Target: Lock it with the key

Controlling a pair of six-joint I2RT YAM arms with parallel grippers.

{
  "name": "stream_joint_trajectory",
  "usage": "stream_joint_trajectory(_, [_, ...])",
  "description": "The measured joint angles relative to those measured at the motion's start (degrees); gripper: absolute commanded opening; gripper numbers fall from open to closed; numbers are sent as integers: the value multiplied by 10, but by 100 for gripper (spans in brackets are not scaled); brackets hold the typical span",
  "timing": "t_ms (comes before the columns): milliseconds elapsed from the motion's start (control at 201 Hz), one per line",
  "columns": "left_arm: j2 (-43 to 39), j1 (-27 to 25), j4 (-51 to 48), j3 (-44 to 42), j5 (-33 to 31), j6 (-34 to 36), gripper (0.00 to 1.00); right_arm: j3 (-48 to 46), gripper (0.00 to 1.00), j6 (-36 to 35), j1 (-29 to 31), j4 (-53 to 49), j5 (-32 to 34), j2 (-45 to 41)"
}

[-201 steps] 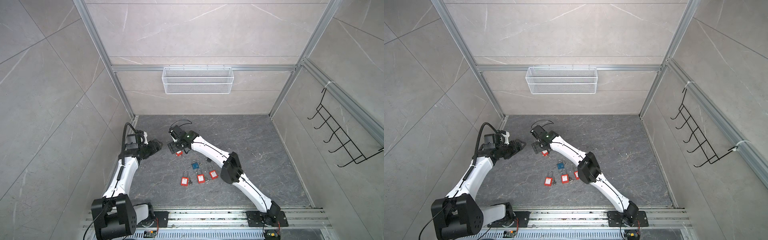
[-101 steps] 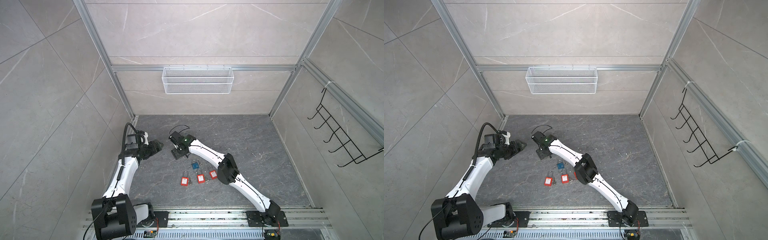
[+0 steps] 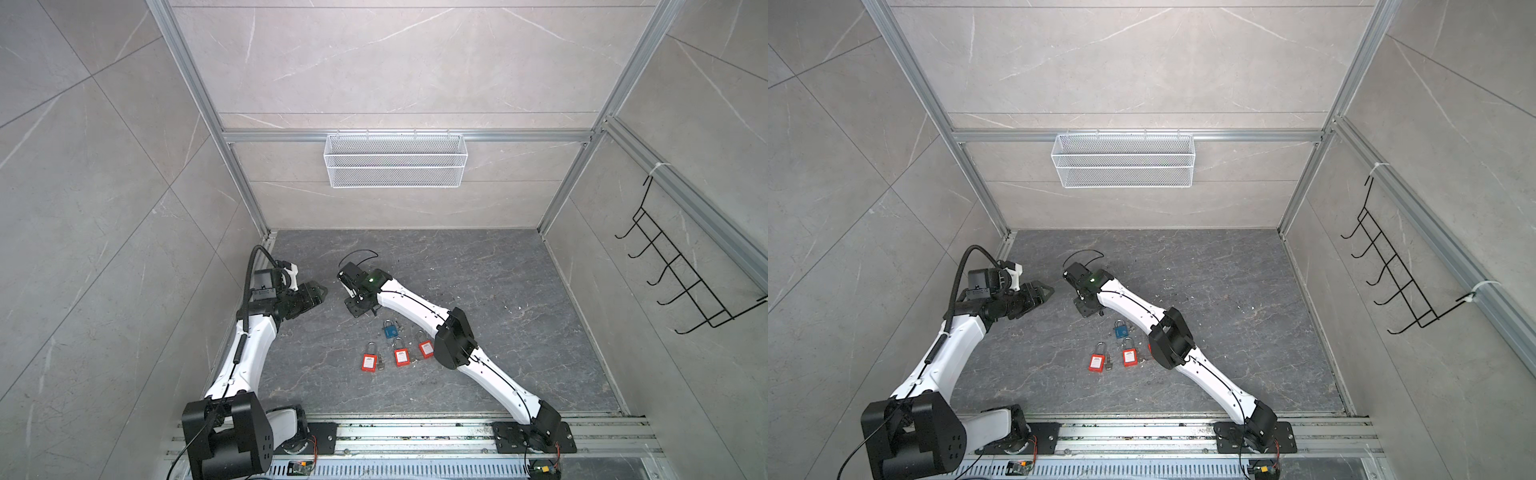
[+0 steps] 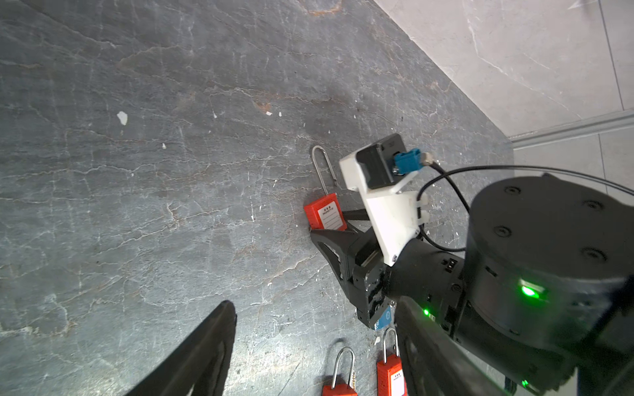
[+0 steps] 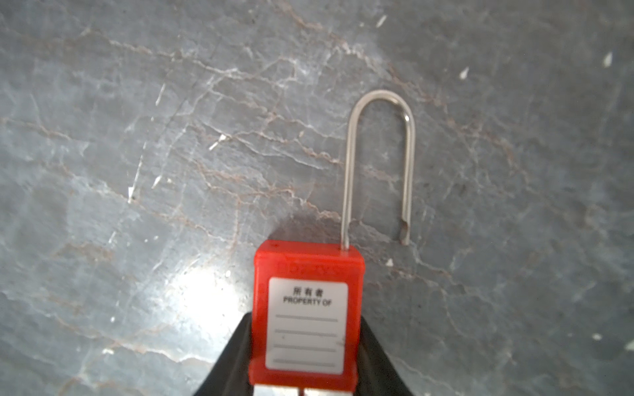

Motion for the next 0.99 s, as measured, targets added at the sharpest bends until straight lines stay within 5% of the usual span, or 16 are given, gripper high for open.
stream_joint_trajectory(229, [-51,0,13,-34,23,52,70,-82,22,-77,0,-10,-1,-83])
stream_joint_trajectory(468, [-131,-5,57,-97,58,134,63,-374,24,-189,-8,56,-89,-337])
stream_joint_trajectory(582, [-142,-25,77,-109,93,181,39,-536,24,-239,-17,117,-132,-468])
stream_joint_trajectory(742, [-142,-80,89,-110,168,279,39,-681,24,-299,-27,159,-162,-592])
stream_joint_trajectory(991, [-130,-166,77,-94,266,442,47,-737,23,-336,-27,156,-191,-661])
